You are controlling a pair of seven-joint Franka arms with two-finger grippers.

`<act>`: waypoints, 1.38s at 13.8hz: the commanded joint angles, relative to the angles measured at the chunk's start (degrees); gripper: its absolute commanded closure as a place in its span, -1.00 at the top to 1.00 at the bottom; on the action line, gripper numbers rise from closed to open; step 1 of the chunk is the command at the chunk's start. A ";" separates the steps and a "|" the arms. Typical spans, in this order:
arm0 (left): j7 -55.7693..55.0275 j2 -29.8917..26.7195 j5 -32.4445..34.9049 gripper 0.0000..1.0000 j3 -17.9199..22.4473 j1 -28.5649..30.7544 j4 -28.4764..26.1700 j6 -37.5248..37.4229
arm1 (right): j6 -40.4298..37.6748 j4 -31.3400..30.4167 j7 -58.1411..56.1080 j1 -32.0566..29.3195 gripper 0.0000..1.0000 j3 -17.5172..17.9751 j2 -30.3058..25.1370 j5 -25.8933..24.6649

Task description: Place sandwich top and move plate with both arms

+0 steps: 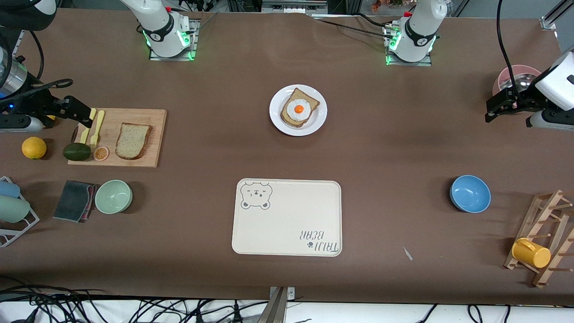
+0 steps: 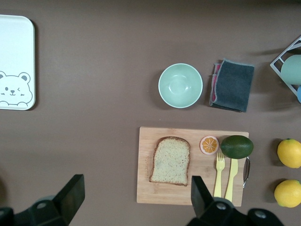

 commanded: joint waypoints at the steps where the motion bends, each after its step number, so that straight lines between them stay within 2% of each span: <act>1: -0.93 0.52 1.35 0.98 -0.06 -0.45 1.26 -0.41 | -0.57 -0.50 0.27 -0.22 1.00 0.10 -0.98 0.22; 19: -1.81 0.08 1.26 0.99 -0.06 -0.18 1.35 -0.85 | -0.57 -0.42 -0.08 -0.04 1.00 0.10 0.77 0.14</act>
